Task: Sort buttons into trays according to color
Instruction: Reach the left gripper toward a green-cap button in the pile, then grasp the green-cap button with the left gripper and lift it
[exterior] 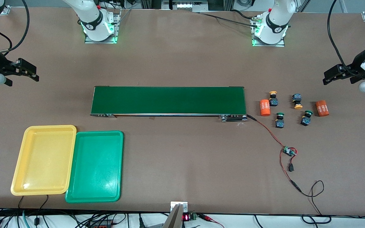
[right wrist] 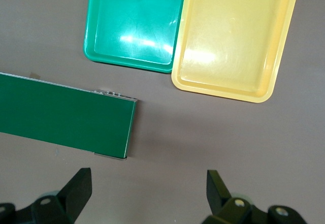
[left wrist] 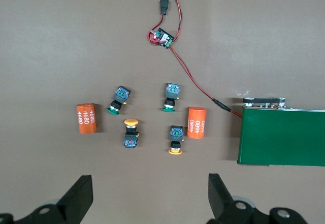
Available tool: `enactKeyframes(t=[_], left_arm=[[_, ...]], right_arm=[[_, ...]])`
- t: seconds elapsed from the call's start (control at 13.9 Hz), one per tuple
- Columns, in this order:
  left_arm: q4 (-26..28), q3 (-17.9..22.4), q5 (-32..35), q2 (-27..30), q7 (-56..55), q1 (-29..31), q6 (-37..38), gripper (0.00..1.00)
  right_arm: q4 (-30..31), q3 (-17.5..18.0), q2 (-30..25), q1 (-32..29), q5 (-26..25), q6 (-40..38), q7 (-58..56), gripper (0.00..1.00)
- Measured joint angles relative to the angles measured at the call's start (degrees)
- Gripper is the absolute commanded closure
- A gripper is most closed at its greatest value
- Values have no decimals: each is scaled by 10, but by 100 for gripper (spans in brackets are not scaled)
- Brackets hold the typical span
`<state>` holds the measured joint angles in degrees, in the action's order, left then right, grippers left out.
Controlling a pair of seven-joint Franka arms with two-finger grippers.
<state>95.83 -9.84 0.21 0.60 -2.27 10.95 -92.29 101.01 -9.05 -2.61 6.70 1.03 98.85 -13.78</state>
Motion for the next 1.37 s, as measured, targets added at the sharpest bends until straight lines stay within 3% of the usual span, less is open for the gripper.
enactKeyframes(t=[0.58,1.37], left_arm=[[14,-4,0,-14,0,-2,-6,0],[26,-5,0,-146,0,-5,-75,0]], right_arm=[[0,0,1,0,0,2,0,0],[-11,4,14,2,-2,7,0,0]])
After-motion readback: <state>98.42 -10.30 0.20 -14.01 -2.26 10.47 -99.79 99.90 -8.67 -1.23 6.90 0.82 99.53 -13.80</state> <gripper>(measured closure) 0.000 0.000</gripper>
